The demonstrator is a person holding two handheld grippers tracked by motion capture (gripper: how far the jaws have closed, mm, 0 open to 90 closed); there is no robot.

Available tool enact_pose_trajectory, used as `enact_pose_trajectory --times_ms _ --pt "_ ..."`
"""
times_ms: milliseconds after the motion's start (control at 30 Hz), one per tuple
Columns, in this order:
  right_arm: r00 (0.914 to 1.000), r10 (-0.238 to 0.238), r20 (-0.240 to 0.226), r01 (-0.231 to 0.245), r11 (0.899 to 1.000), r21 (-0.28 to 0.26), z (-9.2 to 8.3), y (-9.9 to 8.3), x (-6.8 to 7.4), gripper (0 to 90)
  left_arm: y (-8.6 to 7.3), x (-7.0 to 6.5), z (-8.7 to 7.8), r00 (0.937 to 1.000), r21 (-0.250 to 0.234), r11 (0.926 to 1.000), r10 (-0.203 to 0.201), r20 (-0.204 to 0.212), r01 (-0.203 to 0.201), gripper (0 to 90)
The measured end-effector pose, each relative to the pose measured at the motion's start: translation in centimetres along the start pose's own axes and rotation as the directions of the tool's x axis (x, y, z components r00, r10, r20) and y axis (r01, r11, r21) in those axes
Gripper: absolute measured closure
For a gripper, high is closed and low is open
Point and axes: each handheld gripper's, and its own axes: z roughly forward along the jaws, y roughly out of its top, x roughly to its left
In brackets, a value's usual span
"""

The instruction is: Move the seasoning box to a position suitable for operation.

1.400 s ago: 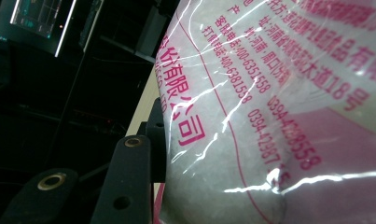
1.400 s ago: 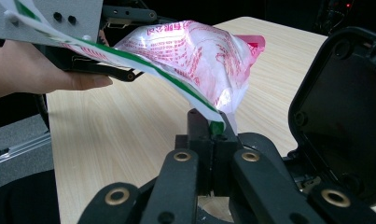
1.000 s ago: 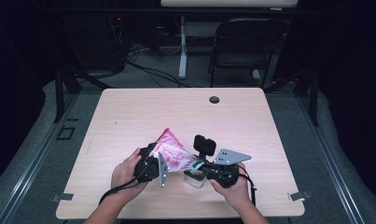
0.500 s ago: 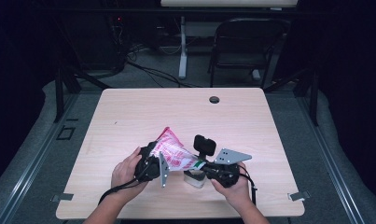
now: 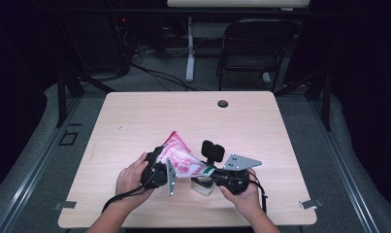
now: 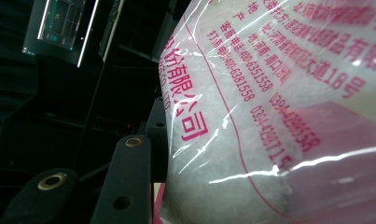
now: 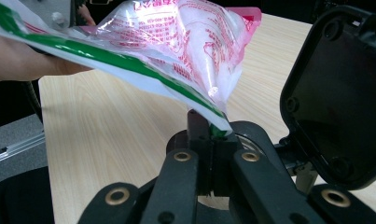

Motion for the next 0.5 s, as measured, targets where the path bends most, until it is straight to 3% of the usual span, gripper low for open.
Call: enact_pose_trajectory --times_ms 500 --pt "0.9999 -0.007 0.014 0.007 1.000 0.019 0.19 -0.23 -0.16 90.0 0.24 -0.07 -0.09 0.9999 -0.006 0.9999 0.010 -0.012 -0.010 64.8"
